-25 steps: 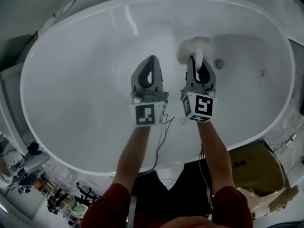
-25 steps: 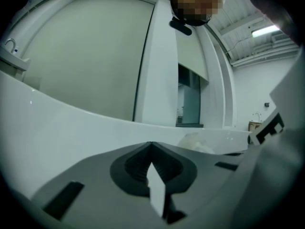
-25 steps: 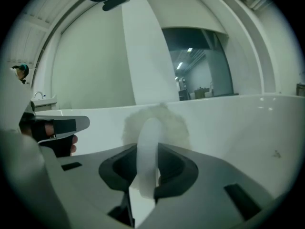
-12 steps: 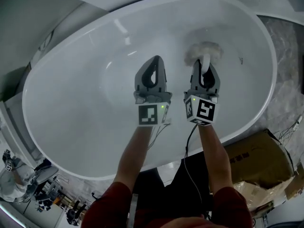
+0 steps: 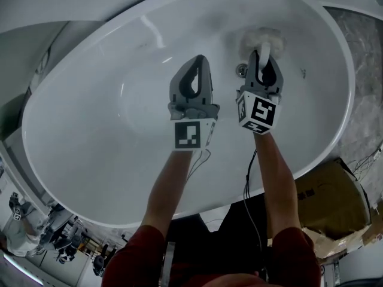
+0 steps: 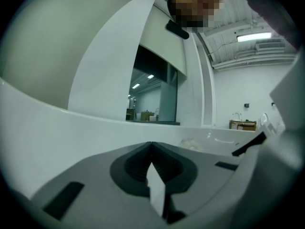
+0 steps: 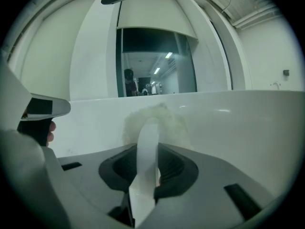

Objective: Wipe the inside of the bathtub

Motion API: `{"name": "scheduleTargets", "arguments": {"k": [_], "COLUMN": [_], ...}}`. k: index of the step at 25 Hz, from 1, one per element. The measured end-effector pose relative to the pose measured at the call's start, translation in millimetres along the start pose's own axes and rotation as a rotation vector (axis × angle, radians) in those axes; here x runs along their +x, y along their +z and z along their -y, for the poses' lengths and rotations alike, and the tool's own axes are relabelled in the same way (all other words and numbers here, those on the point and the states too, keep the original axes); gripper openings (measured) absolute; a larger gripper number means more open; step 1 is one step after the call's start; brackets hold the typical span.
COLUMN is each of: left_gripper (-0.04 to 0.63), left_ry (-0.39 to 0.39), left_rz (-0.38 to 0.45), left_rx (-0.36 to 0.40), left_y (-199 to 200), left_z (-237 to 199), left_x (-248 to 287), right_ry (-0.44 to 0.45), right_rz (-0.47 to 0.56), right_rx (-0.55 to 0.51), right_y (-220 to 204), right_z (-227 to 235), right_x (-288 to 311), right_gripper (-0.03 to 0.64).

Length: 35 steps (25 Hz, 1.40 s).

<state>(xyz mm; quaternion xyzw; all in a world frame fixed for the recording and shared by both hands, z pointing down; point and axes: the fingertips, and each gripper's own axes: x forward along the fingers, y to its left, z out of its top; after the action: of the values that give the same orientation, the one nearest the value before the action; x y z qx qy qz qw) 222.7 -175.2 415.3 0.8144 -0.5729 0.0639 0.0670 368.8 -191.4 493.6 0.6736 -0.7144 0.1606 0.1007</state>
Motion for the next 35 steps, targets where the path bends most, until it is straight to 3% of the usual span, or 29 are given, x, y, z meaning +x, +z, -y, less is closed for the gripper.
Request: {"name": "scheduleTargets", "arguments": {"k": [12, 19, 35], "left_gripper": [0.017, 0.017, 0.017], "left_ry": [-0.008, -0.001, 0.147], "left_rz": [-0.008, -0.011, -0.001], "left_rx": [-0.072, -0.071, -0.117], "left_y": [-33, -45, -54], "left_z": [16, 7, -84], "left_x": [32, 32, -35], "right_ry": [-0.003, -0.017, 0.003], "right_rz": [-0.010, 0.008, -0.037], "right_rx": [-0.073, -0.091, -0.082], "right_y": [-21, -24, -35], "right_z": [13, 9, -71], "right_x": [95, 103, 110], "right_gripper": [0.095, 0.095, 0.095]}}
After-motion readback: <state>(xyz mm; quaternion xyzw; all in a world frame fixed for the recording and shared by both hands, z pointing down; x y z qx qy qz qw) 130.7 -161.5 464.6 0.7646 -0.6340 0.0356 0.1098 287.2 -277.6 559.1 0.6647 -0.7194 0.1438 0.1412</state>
